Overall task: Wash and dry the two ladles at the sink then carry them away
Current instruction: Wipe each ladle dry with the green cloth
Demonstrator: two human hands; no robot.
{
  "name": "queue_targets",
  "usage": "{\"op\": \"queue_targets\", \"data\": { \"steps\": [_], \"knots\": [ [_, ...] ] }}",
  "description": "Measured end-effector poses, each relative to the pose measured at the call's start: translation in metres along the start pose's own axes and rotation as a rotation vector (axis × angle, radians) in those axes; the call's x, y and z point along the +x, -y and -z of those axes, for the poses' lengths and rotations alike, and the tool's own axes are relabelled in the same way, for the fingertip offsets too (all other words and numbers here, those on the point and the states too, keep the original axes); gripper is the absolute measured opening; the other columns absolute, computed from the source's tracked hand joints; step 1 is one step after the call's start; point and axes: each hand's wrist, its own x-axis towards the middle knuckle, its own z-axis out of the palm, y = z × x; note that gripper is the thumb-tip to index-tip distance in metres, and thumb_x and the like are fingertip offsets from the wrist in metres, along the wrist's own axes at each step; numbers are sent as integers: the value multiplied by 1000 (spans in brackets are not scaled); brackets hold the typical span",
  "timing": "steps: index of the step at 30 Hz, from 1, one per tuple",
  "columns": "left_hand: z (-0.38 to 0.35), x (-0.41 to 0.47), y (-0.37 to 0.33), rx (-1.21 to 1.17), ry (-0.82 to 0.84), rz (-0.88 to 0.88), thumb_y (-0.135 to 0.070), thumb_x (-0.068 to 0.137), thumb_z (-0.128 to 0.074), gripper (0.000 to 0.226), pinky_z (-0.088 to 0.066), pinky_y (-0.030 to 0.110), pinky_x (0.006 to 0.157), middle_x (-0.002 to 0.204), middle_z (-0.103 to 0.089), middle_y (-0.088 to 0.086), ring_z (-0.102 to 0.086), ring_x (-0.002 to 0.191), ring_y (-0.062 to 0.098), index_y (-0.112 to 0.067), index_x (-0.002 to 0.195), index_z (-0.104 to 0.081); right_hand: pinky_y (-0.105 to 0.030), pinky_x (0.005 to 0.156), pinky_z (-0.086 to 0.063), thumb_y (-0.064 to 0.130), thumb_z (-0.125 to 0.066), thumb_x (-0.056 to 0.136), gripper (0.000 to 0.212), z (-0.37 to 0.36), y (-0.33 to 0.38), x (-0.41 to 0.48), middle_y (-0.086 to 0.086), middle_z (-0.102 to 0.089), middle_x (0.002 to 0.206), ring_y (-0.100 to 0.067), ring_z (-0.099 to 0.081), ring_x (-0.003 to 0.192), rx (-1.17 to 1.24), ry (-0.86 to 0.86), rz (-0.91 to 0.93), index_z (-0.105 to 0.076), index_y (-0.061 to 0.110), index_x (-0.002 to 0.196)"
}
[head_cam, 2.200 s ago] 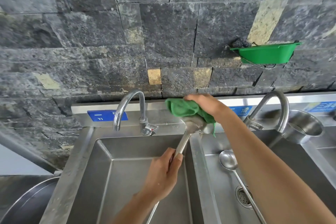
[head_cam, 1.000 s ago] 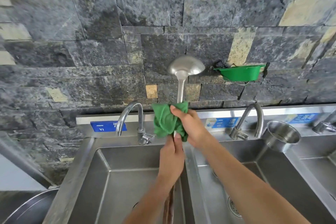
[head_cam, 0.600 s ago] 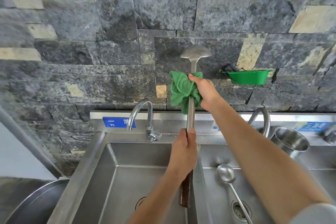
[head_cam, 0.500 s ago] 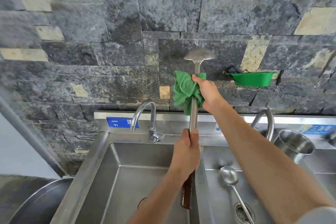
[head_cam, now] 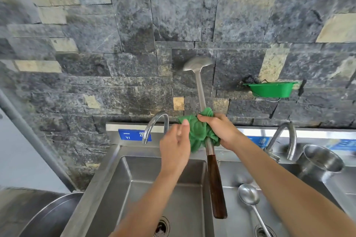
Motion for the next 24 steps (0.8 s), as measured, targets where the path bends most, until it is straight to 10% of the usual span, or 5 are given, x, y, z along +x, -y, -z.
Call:
{"op": "queue_targets", "data": {
  "steps": [6, 11, 18, 24],
  "knots": [
    [-20, 99, -50, -268, 165, 451, -47, 105, -31, 44, -52, 41, 78, 97, -64, 1, -62, 84, 20, -15, 124, -53, -41, 90, -62, 13, -64, 98, 13, -10, -4, -26, -13, -81, 95, -30, -78, 93, -255, 168, 54, -74, 5, 97],
    [-24, 114, -53, -689, 43, 581, -34, 107, -36, 29, -34, 23, 34, 63, -41, 1, -36, 39, 11, -12, 90, -46, -50, 99, -58, 19, -66, 92, 19, -12, 6, -56, -12, -81, 100, -31, -77, 97, -212, 225, 9, -76, 7, 103],
    [-10, 145, -49, -636, -179, 531, -24, 105, -36, 26, -24, 19, 30, 60, -38, 0, -29, 35, 9, -18, 82, -46, -23, 74, -58, 10, -74, 90, 16, 28, -18, -135, -5, -78, 87, -15, -74, 81, -244, 349, -22, -75, -2, 102],
    [-27, 138, -32, -657, -175, 598, -25, 104, -37, 21, -24, 20, 31, 60, -37, -1, -28, 34, 7, -17, 87, -47, -32, 99, -56, 48, -87, 67, 38, 70, -45, -186, -7, -79, 109, -18, -73, 109, -415, 270, -169, -78, 35, 102]
  ]
}}
